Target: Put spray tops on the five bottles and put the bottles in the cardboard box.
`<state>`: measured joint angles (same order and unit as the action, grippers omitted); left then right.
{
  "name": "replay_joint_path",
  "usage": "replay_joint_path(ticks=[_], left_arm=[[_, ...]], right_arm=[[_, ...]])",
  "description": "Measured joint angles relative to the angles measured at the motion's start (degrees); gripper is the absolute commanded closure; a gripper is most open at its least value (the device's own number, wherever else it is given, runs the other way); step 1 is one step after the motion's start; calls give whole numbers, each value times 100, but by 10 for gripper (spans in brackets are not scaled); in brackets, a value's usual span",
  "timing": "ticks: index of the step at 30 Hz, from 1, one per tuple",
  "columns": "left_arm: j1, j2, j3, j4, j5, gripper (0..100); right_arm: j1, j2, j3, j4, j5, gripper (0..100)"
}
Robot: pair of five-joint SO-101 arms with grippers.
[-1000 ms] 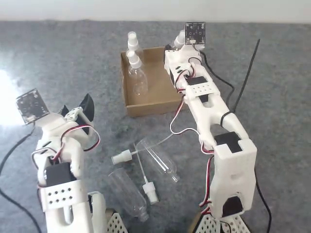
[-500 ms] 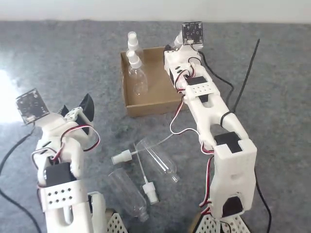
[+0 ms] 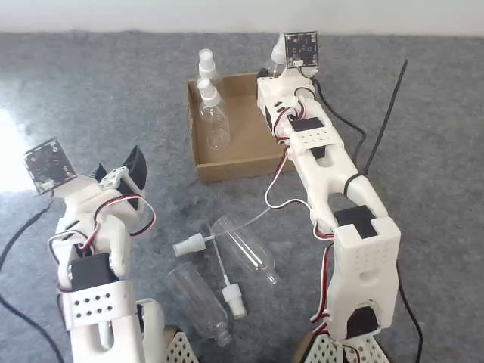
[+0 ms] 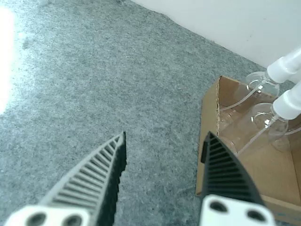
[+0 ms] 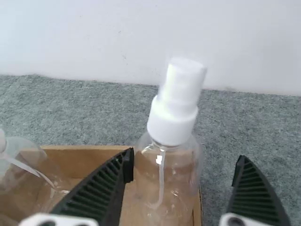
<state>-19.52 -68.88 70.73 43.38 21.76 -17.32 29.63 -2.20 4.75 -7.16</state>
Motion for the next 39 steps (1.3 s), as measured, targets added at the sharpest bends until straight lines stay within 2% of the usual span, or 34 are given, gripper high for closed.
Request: replay_joint_path(ticks=[6, 39], left_arm=[[0, 0, 0, 0, 0, 754], [0, 0, 0, 0, 0, 754]], right_arm=[[0, 0, 0, 44, 0, 705], [-9, -457, -9, 1741, 0, 703]])
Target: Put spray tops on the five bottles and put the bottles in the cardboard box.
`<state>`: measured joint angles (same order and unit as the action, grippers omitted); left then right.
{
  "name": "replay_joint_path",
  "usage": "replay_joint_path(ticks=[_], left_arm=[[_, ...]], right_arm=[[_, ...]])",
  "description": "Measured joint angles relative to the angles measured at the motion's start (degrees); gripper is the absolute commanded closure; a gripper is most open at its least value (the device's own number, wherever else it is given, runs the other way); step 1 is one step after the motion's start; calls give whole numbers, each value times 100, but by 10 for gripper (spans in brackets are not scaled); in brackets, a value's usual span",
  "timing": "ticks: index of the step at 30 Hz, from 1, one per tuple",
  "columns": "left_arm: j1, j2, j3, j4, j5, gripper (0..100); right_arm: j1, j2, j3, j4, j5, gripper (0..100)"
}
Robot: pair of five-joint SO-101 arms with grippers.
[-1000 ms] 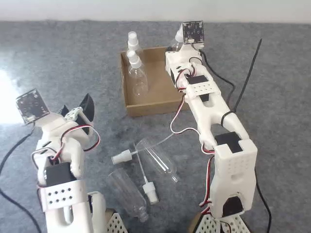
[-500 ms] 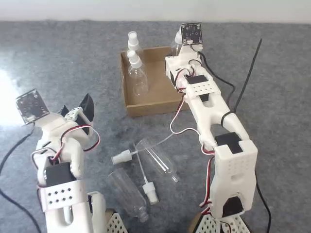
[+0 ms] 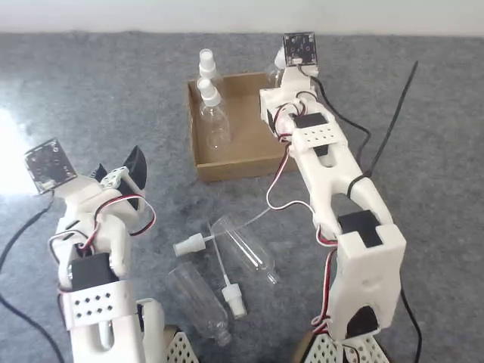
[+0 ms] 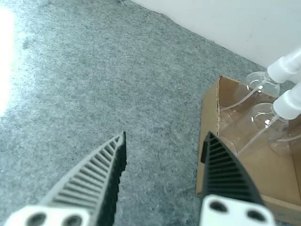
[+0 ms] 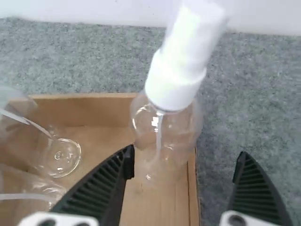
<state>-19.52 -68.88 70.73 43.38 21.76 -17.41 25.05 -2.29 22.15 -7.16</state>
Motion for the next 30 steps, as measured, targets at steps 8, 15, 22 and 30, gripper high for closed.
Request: replay_joint_path(ticks=[8, 15, 22, 30], left_arm=[[0, 0, 0, 0, 0, 754], [0, 0, 0, 0, 0, 754], [0, 0, 105, -202, 0, 754], [-378, 0, 123, -299, 0, 754]], right_arm=[[0, -466, 0, 624, 0, 705], [-299, -844, 0, 1512, 0, 705], [-457, -1442, 0, 2435, 0, 705], [-448, -1969, 0, 3147, 0, 706]])
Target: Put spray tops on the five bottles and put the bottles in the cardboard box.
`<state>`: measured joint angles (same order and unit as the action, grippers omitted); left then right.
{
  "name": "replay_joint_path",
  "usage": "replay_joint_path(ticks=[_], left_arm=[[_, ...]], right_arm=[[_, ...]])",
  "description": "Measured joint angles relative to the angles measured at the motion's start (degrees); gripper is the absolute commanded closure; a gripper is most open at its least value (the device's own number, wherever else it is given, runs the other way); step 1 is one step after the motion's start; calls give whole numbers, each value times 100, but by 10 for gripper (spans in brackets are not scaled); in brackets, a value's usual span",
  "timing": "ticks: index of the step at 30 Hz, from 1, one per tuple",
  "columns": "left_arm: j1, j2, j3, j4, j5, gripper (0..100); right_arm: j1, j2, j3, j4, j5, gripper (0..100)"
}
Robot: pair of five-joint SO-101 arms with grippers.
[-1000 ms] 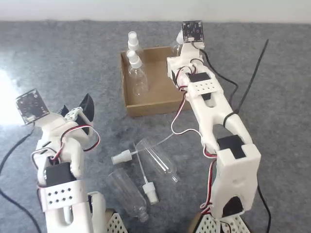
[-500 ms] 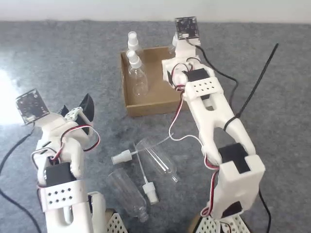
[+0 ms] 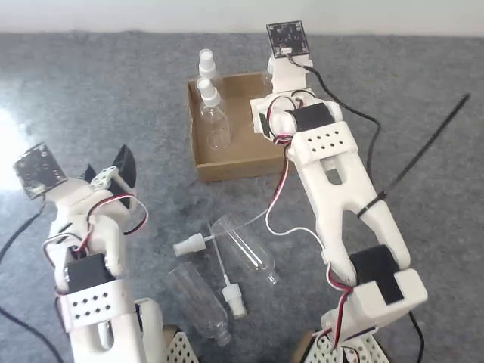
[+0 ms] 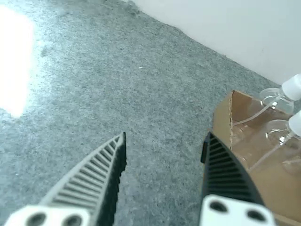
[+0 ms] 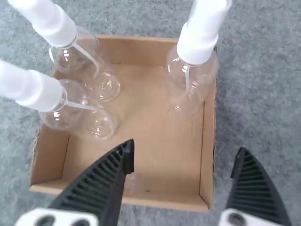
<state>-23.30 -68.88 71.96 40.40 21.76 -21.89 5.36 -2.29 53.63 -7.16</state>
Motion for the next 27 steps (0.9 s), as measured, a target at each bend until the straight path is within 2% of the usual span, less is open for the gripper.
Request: replay_joint_path(ticks=[6, 13, 20, 27], left_arm=[[-53, 0, 0, -62, 26, 754], [-193, 0, 0, -123, 62, 754], [-211, 0, 0, -123, 44, 754], [-220, 0, 0, -123, 44, 754]], right_arm=[[-44, -642, 0, 651, 0, 714], [-484, -1424, 0, 1477, 0, 861], [-967, -1943, 0, 2127, 589, 866], [-1618, -2092, 0, 2813, 695, 864]])
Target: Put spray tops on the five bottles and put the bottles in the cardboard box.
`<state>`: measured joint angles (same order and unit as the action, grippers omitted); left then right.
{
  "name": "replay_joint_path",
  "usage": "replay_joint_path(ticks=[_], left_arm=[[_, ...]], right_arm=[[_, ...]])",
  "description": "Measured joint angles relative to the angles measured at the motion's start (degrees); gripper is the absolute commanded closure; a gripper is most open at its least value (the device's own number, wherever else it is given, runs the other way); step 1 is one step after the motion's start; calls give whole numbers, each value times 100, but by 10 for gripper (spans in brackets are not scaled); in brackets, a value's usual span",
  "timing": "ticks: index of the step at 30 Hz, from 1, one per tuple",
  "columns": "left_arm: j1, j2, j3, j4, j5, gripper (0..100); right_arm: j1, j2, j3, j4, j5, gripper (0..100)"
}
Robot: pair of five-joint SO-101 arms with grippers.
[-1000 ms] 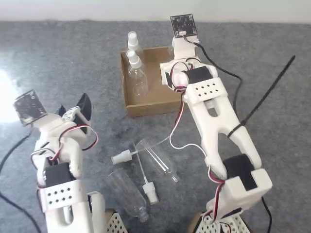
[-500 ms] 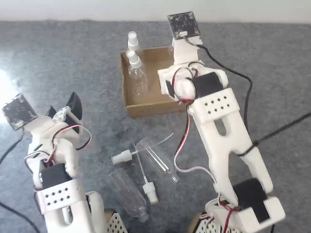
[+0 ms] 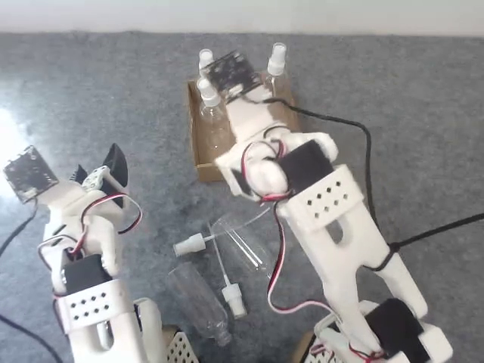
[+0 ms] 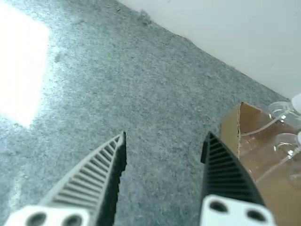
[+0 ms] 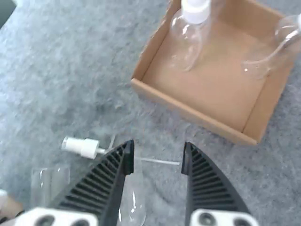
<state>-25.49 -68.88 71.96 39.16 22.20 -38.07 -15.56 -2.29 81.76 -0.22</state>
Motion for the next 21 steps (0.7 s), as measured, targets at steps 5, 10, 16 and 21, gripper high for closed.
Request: replay_joint_path(ticks=[5, 10, 16, 21], left_arm=[[0, 0, 0, 0, 0, 754], [0, 0, 0, 0, 0, 754], [0, 0, 0, 0, 0, 754], [0, 0, 0, 0, 0, 754]], right_arm=[[-185, -18, 0, 457, 18, 864], [-369, -18, 0, 1055, 18, 864], [-1046, -18, 0, 1758, 18, 864], [-1521, -18, 343, 1793, 18, 864]])
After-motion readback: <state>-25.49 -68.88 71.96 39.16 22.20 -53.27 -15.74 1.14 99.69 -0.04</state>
